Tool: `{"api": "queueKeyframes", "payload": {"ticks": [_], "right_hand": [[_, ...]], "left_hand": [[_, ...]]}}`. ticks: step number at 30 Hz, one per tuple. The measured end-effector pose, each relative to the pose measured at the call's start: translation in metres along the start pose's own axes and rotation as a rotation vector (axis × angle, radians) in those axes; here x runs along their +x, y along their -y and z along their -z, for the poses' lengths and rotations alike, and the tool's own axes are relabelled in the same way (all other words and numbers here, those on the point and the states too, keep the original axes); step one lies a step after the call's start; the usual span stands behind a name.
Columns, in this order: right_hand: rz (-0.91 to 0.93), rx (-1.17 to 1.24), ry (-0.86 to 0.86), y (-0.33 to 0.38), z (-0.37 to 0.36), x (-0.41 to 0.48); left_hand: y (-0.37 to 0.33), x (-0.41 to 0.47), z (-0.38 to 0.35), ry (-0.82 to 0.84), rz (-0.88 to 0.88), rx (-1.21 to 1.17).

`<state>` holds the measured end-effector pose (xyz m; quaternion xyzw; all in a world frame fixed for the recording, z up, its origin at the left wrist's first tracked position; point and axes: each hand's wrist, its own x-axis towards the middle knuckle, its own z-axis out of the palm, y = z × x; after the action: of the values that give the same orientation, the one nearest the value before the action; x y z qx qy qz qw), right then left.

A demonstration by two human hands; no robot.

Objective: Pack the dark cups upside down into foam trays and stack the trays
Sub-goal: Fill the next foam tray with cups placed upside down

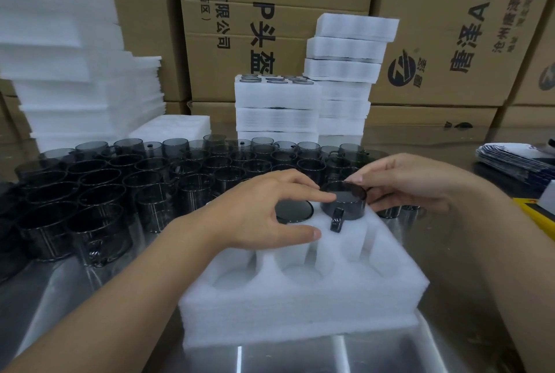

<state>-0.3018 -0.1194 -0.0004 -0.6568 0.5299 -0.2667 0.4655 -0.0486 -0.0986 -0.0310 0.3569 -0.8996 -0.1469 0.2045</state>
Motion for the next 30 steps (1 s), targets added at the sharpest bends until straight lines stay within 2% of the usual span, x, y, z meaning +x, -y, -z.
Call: {"api": "queueKeyframes", "payload": {"ticks": [6,15,17,20,22,24,27,30], "right_hand": [[-0.028,-0.034,-0.022,-0.005,-0.002,0.007],[-0.020,-0.118,-0.060,-0.002,-0.006,0.007],[-0.011,-0.190,-0.131,-0.001,-0.007,0.005],[0.044,-0.229,-0.428,-0.004,-0.002,0.006],[0.069,-0.346,-0.655,-0.007,0.003,0.008],[0.023,-0.578,-0.768,-0.010,0.007,0.009],[-0.152,-0.815,-0.720,-0.015,0.009,0.009],[-0.272,-0.918,-0.641,-0.018,0.008,0.010]], "left_hand": [[-0.002,0.001,-0.001,0.060,0.019,0.098],[0.000,0.004,-0.002,0.095,0.022,0.076],[0.001,0.003,-0.004,0.062,0.029,0.050],[0.003,0.002,-0.005,-0.057,0.047,0.014],[0.003,0.003,-0.005,-0.135,0.050,0.011],[0.004,0.004,-0.004,-0.195,0.067,0.007],[0.006,0.004,-0.005,-0.263,0.082,0.003],[0.007,0.004,-0.005,-0.296,0.082,0.005]]}}
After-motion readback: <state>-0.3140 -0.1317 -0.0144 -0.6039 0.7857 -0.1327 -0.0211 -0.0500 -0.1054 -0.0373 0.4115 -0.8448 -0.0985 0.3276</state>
